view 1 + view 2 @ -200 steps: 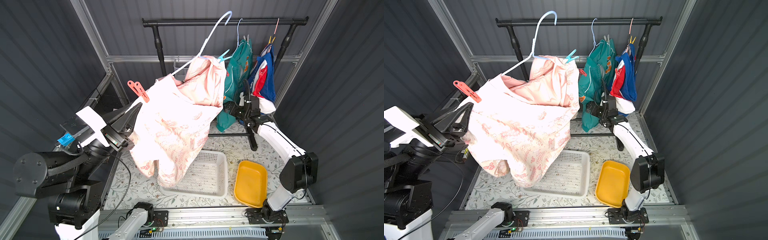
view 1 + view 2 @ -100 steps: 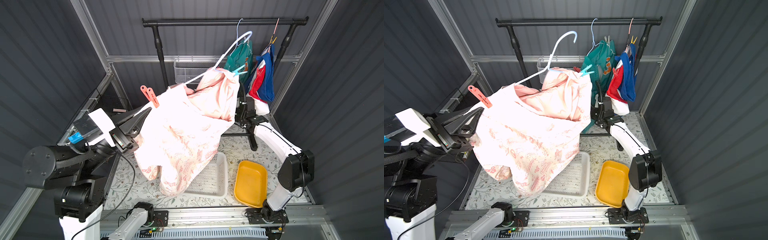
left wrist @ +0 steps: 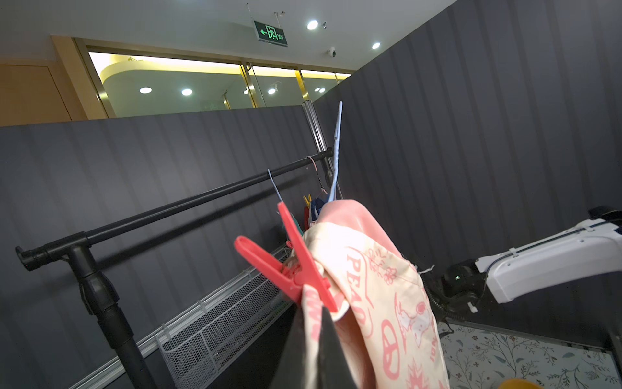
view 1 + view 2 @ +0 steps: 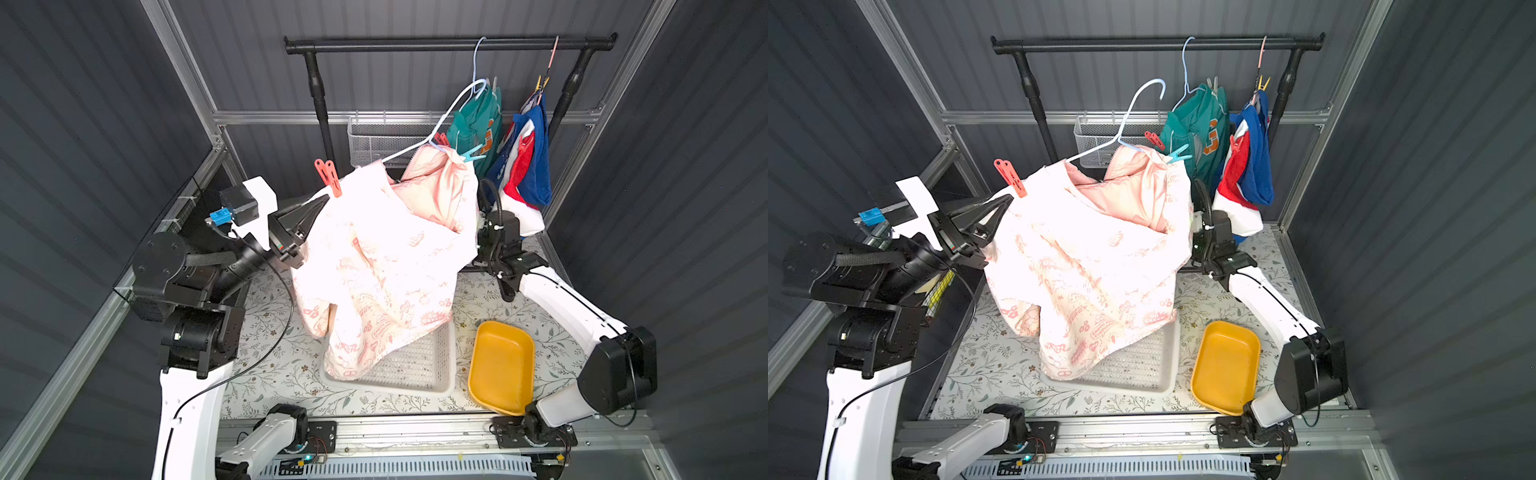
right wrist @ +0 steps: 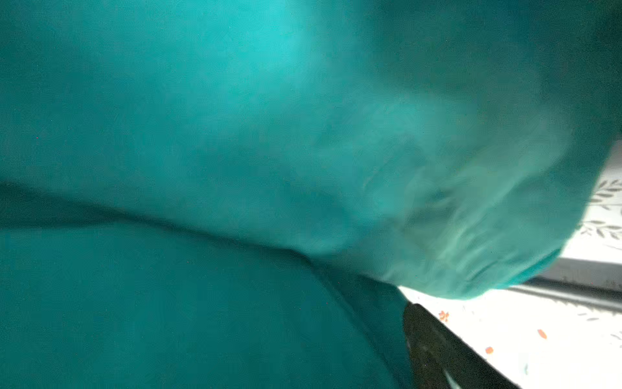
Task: Remove the clothespins securing jackets to the hanger
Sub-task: Adjust the jacket in the basket.
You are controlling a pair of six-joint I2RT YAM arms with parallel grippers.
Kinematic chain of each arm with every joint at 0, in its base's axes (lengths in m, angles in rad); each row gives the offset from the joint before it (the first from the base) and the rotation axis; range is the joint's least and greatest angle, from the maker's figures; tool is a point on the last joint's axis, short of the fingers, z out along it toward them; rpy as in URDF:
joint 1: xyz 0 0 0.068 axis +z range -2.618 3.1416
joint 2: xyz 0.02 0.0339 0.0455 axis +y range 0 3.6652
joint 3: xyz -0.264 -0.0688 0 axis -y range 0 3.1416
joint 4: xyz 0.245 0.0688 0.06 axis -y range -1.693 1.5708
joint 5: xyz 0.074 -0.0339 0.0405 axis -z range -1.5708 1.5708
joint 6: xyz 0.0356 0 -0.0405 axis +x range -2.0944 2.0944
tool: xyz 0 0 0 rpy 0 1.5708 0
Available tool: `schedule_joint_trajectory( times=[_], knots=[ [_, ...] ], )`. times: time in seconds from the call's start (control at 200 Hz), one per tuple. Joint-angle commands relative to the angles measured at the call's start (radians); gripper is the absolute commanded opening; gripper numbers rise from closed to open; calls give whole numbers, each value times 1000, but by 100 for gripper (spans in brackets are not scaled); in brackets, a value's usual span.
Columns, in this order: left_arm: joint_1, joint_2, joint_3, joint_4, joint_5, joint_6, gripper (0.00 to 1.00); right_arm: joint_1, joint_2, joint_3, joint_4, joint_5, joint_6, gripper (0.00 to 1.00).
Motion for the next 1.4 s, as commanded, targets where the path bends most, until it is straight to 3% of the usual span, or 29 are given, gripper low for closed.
schedule_joint_trajectory(
  times=[0.0,0.25,0.585,0.9,1.256,1.396],
  knots=[
    [-5,-38,-36,153,-13,25,0,44,-66,-43,-7,-10,13,99],
    [-5,-95,-166,213,-6,-22,0,159,-124,-80,-116,148,-2,99],
    [-12,-130,-380,459,81,-300,0,145,-197,-169,-141,256,42,99],
    [-16,-166,-629,714,99,-463,0,113,-300,-247,-172,278,38,99],
    [-16,-250,-928,883,118,-546,0,150,-229,-255,-147,221,57,99],
    [-16,-273,-890,694,57,-450,0,190,-202,-243,-135,232,71,99]
  ],
)
